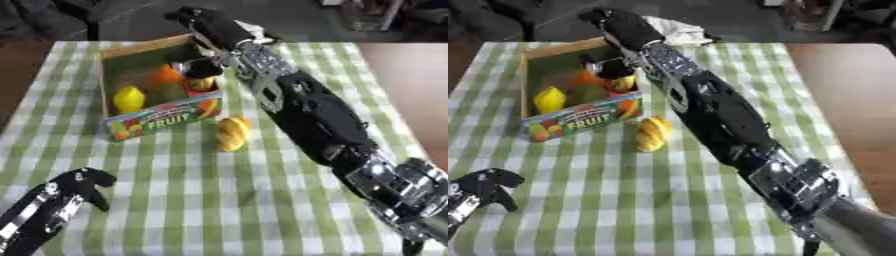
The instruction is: Pick up objects on the table and place them in the box.
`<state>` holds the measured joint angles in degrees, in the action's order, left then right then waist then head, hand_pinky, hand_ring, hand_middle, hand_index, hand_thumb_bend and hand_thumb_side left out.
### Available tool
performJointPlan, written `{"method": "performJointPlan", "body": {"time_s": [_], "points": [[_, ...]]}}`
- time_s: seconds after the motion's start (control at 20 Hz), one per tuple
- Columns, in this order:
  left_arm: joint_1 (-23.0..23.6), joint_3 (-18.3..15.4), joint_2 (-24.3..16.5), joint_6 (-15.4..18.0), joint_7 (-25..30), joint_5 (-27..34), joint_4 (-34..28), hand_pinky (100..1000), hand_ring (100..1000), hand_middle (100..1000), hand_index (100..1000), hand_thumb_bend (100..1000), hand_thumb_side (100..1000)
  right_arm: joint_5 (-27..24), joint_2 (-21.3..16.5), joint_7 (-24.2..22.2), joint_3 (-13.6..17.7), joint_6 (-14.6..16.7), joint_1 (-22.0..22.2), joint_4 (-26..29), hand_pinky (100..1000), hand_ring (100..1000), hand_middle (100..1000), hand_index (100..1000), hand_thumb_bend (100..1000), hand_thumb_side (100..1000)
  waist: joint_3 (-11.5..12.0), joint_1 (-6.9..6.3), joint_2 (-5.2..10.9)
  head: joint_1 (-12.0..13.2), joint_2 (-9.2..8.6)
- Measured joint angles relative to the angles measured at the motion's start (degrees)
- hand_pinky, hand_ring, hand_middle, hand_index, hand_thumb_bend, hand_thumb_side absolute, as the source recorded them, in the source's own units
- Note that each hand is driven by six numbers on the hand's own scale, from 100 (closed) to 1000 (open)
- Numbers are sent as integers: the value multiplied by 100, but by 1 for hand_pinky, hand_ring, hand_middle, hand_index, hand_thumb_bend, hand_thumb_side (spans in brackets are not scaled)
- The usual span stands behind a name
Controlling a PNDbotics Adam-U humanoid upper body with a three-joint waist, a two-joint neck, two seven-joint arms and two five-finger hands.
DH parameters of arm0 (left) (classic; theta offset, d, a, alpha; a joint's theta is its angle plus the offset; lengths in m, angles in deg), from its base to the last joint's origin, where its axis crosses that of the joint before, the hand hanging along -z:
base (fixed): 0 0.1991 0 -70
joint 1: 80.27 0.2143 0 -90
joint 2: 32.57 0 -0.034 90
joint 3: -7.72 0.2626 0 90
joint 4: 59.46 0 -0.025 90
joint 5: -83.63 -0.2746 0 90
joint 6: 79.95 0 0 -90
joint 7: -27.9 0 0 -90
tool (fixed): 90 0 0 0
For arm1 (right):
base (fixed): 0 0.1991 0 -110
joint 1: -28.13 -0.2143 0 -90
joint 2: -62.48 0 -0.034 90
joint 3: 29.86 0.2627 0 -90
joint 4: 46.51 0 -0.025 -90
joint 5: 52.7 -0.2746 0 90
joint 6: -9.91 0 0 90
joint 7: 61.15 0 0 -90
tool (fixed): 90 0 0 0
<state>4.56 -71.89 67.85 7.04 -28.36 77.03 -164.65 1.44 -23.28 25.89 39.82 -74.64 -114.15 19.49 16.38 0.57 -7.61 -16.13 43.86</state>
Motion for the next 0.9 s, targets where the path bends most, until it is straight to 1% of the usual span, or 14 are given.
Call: {"method": "performJointPlan", "body": {"time_s": [0.05, 0.15, 0.2, 0.3, 0.35, 0.45, 0.55, 0.65, 0.8, 0.9], "points": [[0, -1, 0, 0, -1, -1, 0, 605, 518, 706, 706, 100, 780, -136, -51, -143, -43, 53, 43, 111, 775, 874, 801, 933, 180, 469, -30, 3, 5, 17, 0], [1, -8, 0, 1, -7, -3, 0, 605, 518, 706, 706, 100, 779, -488, -219, -623, -153, 202, 149, 421, 782, 879, 802, 926, 163, 455, -104, 21, 20, 56, 0], [4, -21, -1, 3, -13, -4, 0, 605, 518, 706, 706, 100, 778, -679, -325, -930, -205, 277, 220, 615, 784, 880, 804, 927, 161, 452, -150, 29, 36, 83, 0], [12, -43, -2, 6, -32, -6, 0, 605, 518, 706, 706, 100, 778, -1063, -566, -1608, -290, 405, 408, 1077, 791, 882, 809, 925, 151, 413, -242, 36, 66, 128, 0], [15, -52, -3, 8, -43, -7, 0, 605, 518, 706, 706, 100, 778, -1232, -688, -1950, -316, 441, 515, 1320, 797, 882, 813, 921, 151, 352, -283, 39, 76, 148, 0], [29, -74, -5, 5, -59, -10, 0, 606, 518, 706, 706, 100, 777, -1463, -906, -2602, -354, 485, 731, 1794, 802, 877, 808, 910, 156, 322, -354, 44, 99, 186, 0], [57, -77, -5, 11, -71, -17, 0, 606, 518, 706, 706, 100, 777, -1507, -1066, -3172, -373, 513, 964, 2175, 803, 875, 800, 900, 159, 330, -402, 42, 131, 216, 0], [62, -86, -6, 18, -81, -20, 0, 606, 518, 706, 706, 100, 776, -1486, -1139, -3595, -375, 512, 1160, 2362, 804, 876, 813, 910, 170, 362, -430, 40, 141, 242, 0], [69, -105, -6, 21, -84, -20, 0, 606, 518, 706, 706, 100, 775, -1305, -1148, -3964, -448, 518, 1342, 2289, 810, 882, 848, 941, 198, 375, -439, 10, 168, 254, 0], [70, -106, -6, 21, -85, -20, 0, 606, 518, 706, 706, 100, 775, -1114, -1107, -4015, -494, 538, 1379, 2045, 815, 891, 872, 958, 222, 375, -439, -11, 169, 253, 0]]}}
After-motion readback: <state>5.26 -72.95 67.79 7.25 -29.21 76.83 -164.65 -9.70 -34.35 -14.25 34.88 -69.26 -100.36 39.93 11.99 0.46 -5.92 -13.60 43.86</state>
